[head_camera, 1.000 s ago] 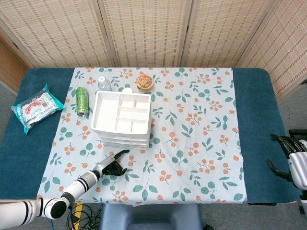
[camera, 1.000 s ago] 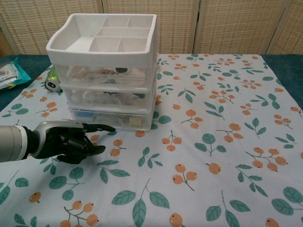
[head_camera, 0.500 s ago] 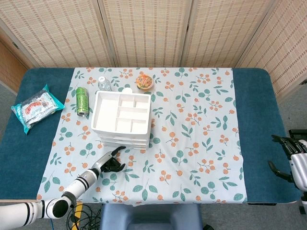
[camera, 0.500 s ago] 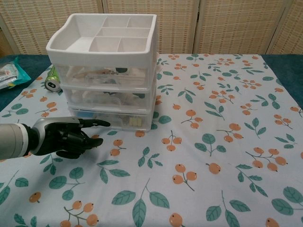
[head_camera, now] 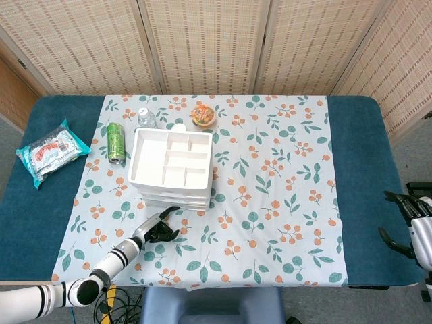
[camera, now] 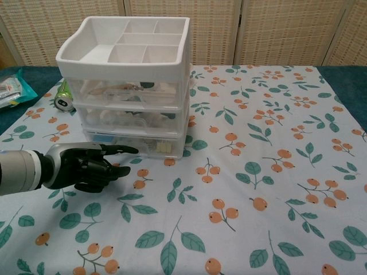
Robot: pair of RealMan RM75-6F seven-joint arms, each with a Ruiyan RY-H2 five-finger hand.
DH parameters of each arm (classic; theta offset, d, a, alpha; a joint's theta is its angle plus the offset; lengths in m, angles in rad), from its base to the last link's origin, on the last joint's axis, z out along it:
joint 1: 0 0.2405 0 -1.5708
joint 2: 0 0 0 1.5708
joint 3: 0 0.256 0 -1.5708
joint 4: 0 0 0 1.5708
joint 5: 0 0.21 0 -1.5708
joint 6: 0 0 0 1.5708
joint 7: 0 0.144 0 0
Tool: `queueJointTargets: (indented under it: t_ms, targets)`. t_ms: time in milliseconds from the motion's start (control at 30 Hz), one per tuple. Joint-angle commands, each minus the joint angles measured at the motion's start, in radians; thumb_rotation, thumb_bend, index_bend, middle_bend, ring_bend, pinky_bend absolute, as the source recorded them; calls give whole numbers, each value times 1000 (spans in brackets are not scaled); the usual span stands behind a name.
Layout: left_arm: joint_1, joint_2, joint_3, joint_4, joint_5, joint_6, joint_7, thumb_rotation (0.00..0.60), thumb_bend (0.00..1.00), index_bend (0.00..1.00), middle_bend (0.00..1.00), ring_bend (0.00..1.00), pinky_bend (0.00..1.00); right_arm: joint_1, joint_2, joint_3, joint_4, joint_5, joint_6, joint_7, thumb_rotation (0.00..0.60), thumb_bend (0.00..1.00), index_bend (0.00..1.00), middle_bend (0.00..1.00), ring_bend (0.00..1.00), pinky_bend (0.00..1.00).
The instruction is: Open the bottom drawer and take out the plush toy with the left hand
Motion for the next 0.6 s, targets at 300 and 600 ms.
queueJointTargets:
  t_ms: [300, 600]
  targets:
    - [2, -14, -30, 4, -24, -49, -19, 600, 448, 0, 957, 1000, 1000, -5, -2, 0, 7, 3, 1, 6, 600, 334, 138, 268, 233, 223]
    - [13, -17, -67, 10, -40, -116, -72, 600, 448, 0, 952, 1000, 1000, -12, -5, 0, 14, 9, 5, 13, 600, 334, 138, 268, 233, 222]
